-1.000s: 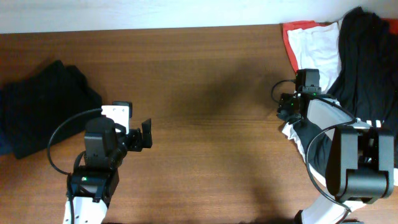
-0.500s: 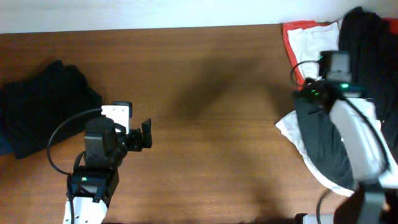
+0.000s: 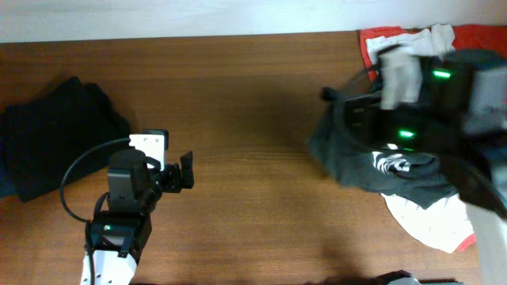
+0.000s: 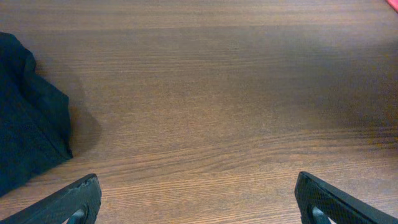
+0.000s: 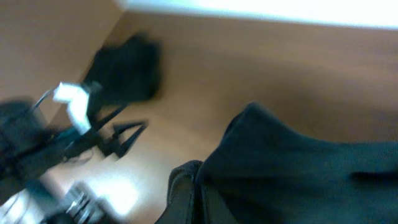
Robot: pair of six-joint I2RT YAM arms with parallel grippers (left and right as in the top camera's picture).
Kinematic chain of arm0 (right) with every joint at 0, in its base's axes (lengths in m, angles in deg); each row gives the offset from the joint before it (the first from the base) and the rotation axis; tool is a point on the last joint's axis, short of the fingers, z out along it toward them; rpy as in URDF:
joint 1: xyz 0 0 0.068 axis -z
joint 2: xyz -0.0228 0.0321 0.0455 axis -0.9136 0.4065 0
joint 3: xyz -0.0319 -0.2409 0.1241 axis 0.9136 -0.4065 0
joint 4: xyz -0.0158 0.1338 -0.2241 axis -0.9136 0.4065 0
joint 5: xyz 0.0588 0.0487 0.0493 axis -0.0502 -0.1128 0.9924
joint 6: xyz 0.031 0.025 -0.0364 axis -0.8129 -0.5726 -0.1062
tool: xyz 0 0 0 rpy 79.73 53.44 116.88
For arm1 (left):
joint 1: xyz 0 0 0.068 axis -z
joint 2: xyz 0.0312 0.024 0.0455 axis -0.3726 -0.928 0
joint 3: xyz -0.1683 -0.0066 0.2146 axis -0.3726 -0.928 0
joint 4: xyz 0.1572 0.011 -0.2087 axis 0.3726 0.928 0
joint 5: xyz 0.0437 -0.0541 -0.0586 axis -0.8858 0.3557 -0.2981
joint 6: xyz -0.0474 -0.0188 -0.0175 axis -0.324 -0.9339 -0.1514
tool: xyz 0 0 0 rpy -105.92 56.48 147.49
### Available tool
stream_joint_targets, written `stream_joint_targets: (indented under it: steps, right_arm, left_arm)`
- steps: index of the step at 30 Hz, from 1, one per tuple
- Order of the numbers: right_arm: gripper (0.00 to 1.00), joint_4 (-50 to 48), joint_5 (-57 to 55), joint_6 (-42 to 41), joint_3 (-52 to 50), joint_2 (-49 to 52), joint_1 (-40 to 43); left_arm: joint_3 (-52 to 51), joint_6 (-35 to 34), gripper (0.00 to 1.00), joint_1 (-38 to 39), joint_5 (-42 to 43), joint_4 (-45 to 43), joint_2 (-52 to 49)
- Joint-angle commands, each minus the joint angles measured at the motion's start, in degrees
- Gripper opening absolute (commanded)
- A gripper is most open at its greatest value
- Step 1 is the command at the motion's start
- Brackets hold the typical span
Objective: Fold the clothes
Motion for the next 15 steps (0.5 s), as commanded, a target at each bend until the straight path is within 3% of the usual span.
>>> stream_joint_targets:
  steps: [1,2,5,6,7,8,12,15]
  right_arm:
    - [0.04,-2.7,4.4,0.2,0.3,9.8,-9.0]
    - [0.04,-4.9,3.8,0.2,0.3,19.4,-11.7]
    - [0.06,-4.7,0.1,0.2,0.3,25.0,-11.9]
    - [0.33,-4.7,-4.3,0.2,0.3,26.2,-11.8]
    - [0.72,-4.7,-9.5,0.2,0.3,26.2,-11.8]
    - [0.99,-4.7,-13.0,0.2,0.4,25.7,-11.8]
    - [0.99,-1.2,-24.6,-4.3,0.4,21.1,-6.4]
    - [0.99,6.0,-24.7,-4.4,0.4,17.0,4.4]
  left_arm:
    - [1.1,-0.7,0.99,-0.3,1.1,-0.1,0.0]
    - [1.1,-0.7,0.99,-0.3,1.1,0.7,0.0]
    - [1.1,-0.7,0.99,-0.3,1.3,1.0,0.0]
    - [1.1,-0.7,0.99,-0.3,1.8,0.9,0.0]
    - [1.1,-0.7,0.99,-0.3,1.9,1.0,0.0]
    - [1.1,-0.7,0.99,-0.3,1.9,1.0,0.0]
    - [1.1,-0.7,0.99,-0.3,3.6,0.5,0.0]
    - [1.1,-1.9,0.99,-0.1,18.9,-3.0,-2.0]
